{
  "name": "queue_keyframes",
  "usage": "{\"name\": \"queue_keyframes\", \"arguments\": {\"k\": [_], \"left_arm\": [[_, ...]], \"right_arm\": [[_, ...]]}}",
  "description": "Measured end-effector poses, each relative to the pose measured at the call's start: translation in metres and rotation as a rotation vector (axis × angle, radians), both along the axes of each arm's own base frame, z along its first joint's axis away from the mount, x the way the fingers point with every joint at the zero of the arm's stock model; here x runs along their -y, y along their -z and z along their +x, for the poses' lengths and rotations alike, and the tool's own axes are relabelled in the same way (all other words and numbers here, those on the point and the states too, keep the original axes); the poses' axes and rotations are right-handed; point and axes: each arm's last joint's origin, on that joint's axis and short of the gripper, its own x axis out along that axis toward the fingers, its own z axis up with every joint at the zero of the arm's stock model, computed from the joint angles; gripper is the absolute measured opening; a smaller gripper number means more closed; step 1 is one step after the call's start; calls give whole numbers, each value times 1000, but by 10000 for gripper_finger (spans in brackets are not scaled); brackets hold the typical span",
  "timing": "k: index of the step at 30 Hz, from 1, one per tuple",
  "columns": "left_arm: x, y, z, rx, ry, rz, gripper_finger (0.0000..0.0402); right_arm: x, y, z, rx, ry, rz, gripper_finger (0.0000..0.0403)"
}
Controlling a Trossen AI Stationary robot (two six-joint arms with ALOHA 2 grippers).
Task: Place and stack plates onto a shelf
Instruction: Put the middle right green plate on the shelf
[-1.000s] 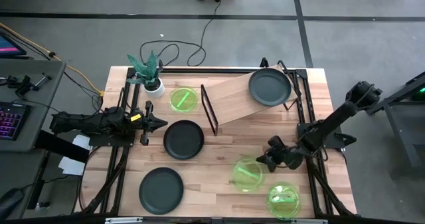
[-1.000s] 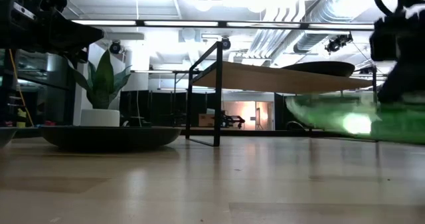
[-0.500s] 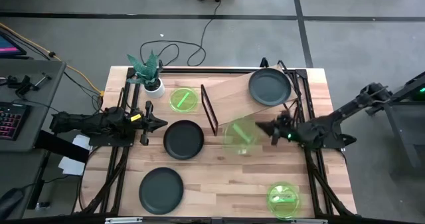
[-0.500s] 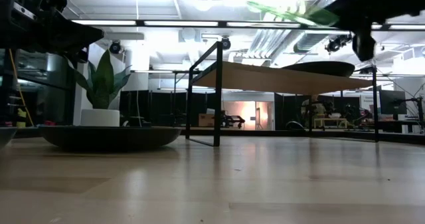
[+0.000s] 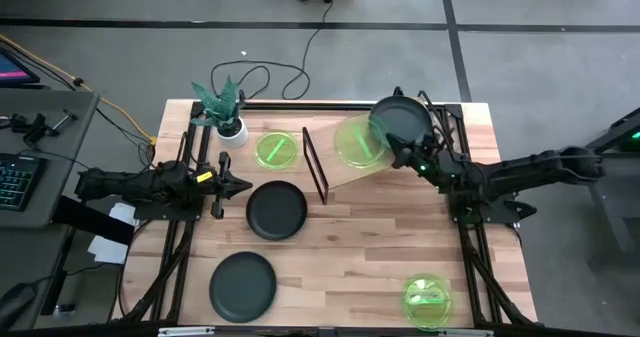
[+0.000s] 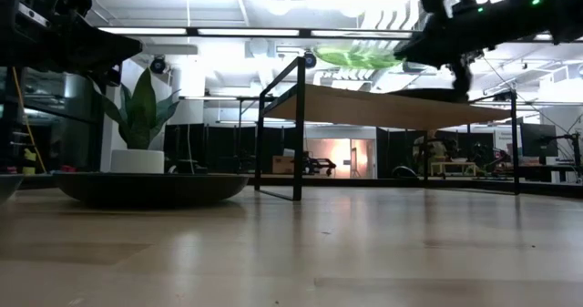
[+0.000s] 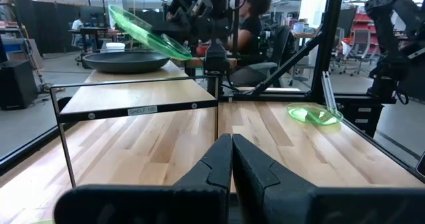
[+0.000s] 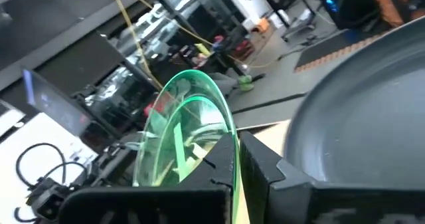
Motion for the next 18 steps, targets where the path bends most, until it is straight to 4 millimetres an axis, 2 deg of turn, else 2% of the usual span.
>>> {"name": "queue_keyframes", "arguments": {"k": [5,11,15,18], "left_arm": [[0,0,0,0,0,0,3],[0,0,0,0,0,0,3],[0,0,0,0,0,0,3],[0,0,0,0,-1,0,3]], "right_arm": [[2,7,14,13,0,-34,0],[-4,10,18,6,-23,-35,0],[-13,-7,27,-55,19,-88,0],[-19,-25,41,-182,45,-147,0]]}}
